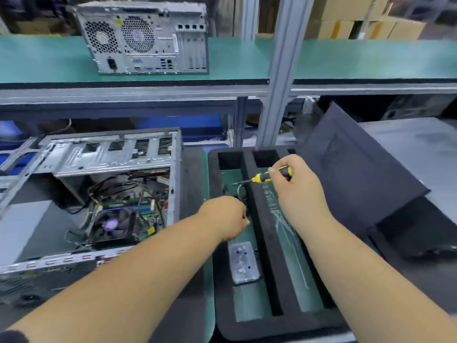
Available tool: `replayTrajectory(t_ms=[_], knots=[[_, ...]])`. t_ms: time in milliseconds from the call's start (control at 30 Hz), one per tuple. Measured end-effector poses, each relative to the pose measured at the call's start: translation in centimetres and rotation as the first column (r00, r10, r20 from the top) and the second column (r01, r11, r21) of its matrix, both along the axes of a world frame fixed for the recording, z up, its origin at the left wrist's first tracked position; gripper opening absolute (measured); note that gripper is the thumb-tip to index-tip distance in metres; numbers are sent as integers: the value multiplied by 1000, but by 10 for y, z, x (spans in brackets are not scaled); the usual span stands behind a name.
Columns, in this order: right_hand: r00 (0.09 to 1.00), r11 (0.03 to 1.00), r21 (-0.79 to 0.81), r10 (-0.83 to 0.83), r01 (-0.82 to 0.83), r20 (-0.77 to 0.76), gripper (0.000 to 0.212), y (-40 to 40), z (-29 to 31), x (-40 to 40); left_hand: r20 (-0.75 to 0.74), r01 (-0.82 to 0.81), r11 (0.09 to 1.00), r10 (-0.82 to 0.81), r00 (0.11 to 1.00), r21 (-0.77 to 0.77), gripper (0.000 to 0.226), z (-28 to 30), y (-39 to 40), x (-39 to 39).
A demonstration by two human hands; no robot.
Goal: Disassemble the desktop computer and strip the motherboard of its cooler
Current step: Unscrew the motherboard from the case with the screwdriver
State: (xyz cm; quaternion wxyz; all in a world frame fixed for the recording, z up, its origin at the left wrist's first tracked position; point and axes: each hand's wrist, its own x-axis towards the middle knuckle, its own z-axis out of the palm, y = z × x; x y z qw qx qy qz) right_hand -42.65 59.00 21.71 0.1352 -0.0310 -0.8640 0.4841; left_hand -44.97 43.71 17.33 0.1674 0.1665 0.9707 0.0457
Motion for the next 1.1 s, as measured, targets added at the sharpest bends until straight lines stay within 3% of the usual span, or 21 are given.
replayTrajectory(t_ms=[167, 333, 500, 667, 767, 933, 1100], knots=[[999, 998, -29, 48, -47, 19, 6, 14, -6, -5, -161, -67, 998, 67, 985, 4, 30, -5, -1, -9], [994, 989, -101, 109, -106, 25, 5, 2, -2, -14, -254, -148, 953, 217, 943, 265, 20, 15, -30, -11], [978, 967, -144, 210, -208, -6, 9, -36, 5, -27, -287, -230, 861, 385, 877, 454, 13, 40, -89, -4], [937, 928, -130, 348, -350, -37, 11, -96, 12, -40, -247, -368, 772, 546, 800, 518, 6, 49, -167, 2], [907, 905, -63, 419, -421, -49, 15, -139, 12, -47, -209, -471, 760, 601, 771, 449, 8, 45, -223, 5], [872, 860, 157, 488, -486, 27, 13, -210, 2, -57, -136, -577, 800, 597, 790, 163, 16, 39, -313, 5], [839, 748, 406, 535, -525, 99, 10, -265, -10, -67, -30, -572, 816, 576, 817, 83, 21, 37, -367, -7]])
